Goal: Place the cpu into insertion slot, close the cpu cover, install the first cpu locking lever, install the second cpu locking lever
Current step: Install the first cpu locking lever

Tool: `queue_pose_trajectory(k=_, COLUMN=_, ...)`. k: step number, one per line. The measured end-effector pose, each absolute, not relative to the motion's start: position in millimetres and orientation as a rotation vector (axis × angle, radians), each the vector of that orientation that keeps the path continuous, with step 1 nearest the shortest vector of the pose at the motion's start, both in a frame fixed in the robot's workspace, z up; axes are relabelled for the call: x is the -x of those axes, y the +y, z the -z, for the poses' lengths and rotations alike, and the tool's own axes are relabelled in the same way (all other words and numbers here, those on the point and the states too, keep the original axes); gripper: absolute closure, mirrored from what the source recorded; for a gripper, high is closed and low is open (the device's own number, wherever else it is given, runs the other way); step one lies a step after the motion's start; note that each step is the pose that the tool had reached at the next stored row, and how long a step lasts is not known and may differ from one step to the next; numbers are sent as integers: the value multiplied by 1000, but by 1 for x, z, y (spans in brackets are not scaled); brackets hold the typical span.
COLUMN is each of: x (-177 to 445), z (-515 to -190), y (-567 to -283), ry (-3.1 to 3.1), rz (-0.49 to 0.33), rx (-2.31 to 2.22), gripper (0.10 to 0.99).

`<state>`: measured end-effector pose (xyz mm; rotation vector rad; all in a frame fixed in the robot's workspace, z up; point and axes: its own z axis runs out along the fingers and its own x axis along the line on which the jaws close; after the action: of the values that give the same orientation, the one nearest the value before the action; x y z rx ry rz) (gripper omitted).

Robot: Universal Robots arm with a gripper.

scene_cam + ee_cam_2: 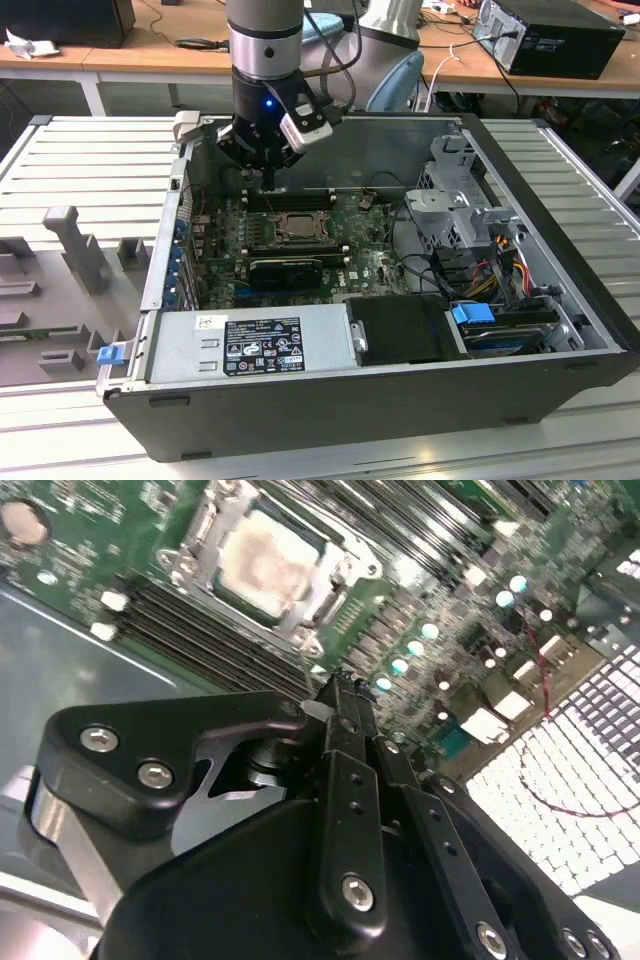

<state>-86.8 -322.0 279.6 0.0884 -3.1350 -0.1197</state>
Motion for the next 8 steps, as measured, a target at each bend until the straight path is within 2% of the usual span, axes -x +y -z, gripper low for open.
queue_pose_trajectory(k=8, x=109, z=-264, y=-318, ry=-3135, rz=120, rx=-89, gripper=980)
